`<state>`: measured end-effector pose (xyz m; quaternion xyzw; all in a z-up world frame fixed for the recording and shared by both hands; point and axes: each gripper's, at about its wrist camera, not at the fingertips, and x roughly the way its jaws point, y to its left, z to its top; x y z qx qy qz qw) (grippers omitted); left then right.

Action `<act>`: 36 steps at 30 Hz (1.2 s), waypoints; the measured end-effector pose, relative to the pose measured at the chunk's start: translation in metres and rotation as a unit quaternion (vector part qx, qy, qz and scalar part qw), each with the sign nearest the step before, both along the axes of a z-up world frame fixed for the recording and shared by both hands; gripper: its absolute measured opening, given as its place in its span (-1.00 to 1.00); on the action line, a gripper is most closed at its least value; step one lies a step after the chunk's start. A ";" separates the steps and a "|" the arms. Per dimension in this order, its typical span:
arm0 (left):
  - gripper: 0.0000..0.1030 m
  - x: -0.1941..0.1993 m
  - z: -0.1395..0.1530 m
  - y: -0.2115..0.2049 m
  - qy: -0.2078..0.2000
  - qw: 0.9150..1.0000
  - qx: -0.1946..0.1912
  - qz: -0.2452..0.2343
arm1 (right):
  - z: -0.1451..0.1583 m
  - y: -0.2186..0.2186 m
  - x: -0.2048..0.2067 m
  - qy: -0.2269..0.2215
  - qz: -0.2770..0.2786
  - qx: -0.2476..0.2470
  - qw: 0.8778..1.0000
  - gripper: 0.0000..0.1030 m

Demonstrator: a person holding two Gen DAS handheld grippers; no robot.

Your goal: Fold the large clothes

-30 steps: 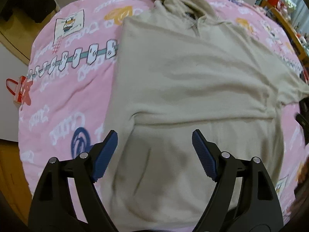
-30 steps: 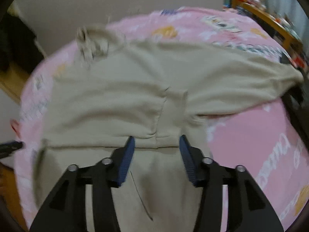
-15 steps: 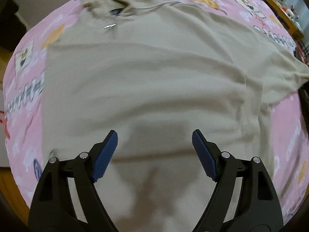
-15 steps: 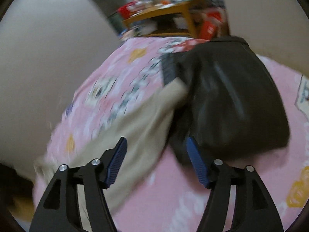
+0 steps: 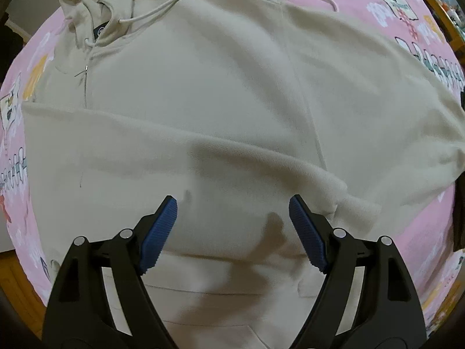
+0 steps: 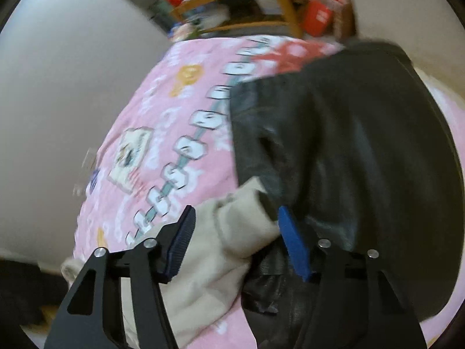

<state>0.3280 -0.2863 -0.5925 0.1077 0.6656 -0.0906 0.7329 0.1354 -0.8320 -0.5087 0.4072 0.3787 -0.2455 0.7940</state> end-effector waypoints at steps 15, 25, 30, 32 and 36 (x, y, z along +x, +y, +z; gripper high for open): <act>0.51 -0.027 -0.007 0.040 0.043 0.998 0.029 0.040 | -0.043 0.052 0.032 0.186 0.183 -0.150 0.954 -0.92; 0.51 -0.060 -0.012 0.084 0.073 0.997 -0.013 0.035 | -0.033 0.062 0.036 0.172 0.137 -0.140 0.965 0.48; 0.51 -0.070 -0.032 0.103 0.097 0.995 -0.013 0.034 | -0.040 0.049 0.027 0.199 0.112 -0.127 0.965 0.49; 0.51 -0.073 -0.036 0.106 0.102 0.994 -0.008 0.026 | -0.043 0.047 0.024 0.198 0.105 -0.127 0.966 0.49; 0.51 -0.072 -0.039 0.089 0.100 0.995 -0.003 0.009 | -0.057 0.046 0.035 0.191 0.127 -0.106 0.968 0.47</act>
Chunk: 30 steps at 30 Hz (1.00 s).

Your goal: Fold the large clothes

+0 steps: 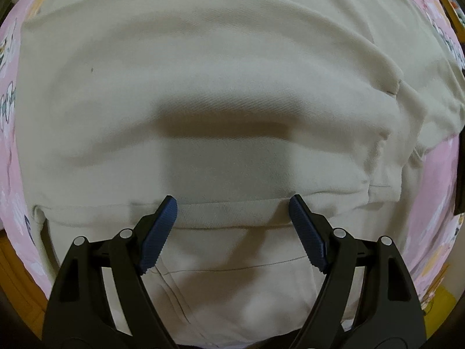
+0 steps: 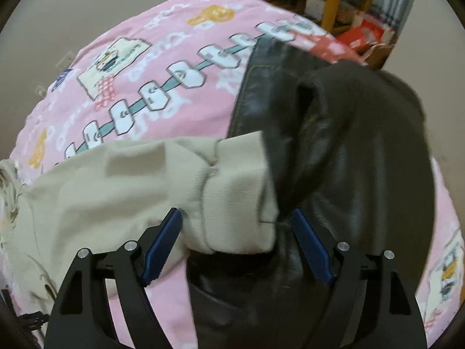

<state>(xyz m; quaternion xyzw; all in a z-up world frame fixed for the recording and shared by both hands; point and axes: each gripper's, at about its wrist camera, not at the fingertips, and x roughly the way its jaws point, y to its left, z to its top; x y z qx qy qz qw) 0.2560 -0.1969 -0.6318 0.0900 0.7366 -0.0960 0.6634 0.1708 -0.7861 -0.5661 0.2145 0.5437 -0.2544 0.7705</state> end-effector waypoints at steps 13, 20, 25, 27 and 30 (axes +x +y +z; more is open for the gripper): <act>0.51 0.002 0.001 -0.071 -0.002 1.000 0.001 0.031 | 0.039 0.029 0.007 -0.051 0.080 0.004 0.995 -0.63; 0.51 0.017 0.021 -0.084 -0.027 0.998 -0.033 0.045 | 0.133 0.052 0.015 -0.114 0.107 -0.039 0.987 -0.66; 0.51 0.030 0.016 -0.044 -0.036 0.996 -0.042 0.076 | 0.208 0.131 0.040 -0.173 0.181 -0.060 0.966 -0.67; 0.51 0.022 0.019 -0.024 -0.048 0.993 -0.043 0.100 | 0.227 0.175 0.046 -0.192 0.209 -0.061 0.957 -0.67; 0.51 0.001 0.031 0.024 -0.069 0.988 -0.040 0.130 | 0.247 0.253 0.058 -0.221 0.252 -0.059 0.940 -0.67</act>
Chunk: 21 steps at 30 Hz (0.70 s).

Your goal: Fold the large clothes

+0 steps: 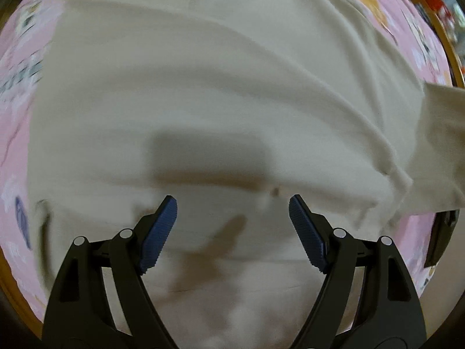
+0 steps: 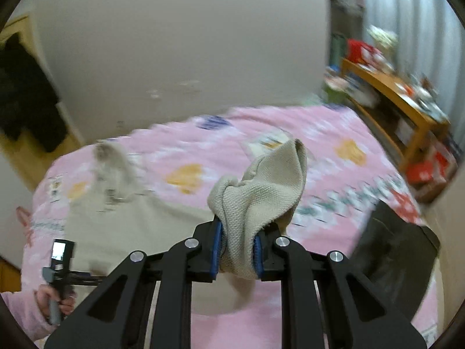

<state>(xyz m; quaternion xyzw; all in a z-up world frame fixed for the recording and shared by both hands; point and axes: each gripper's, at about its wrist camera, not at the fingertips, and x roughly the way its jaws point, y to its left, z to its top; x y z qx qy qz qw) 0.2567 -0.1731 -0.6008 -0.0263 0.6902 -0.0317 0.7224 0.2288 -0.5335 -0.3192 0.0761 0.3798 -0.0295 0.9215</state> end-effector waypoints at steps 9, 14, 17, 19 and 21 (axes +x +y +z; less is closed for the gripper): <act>0.51 -0.082 0.004 0.175 -0.033 0.996 0.043 0.068 | -0.018 0.258 0.048 -0.004 0.168 0.044 0.985 -0.67; 0.51 -0.124 -0.012 0.263 -0.004 0.983 -0.026 0.182 | -0.058 0.393 0.056 0.028 0.246 0.054 0.967 -0.67; 0.51 -0.142 -0.015 0.275 -0.004 0.980 -0.029 0.197 | -0.098 0.467 0.050 0.051 0.279 0.014 0.959 -0.67; 0.51 -0.151 -0.020 0.286 -0.006 0.980 -0.035 0.198 | -0.134 0.508 0.045 0.071 0.295 -0.032 0.952 -0.67; 0.51 -0.155 -0.025 0.306 -0.010 0.978 -0.037 0.203 | -0.167 0.540 0.042 0.091 0.299 -0.061 0.948 -0.67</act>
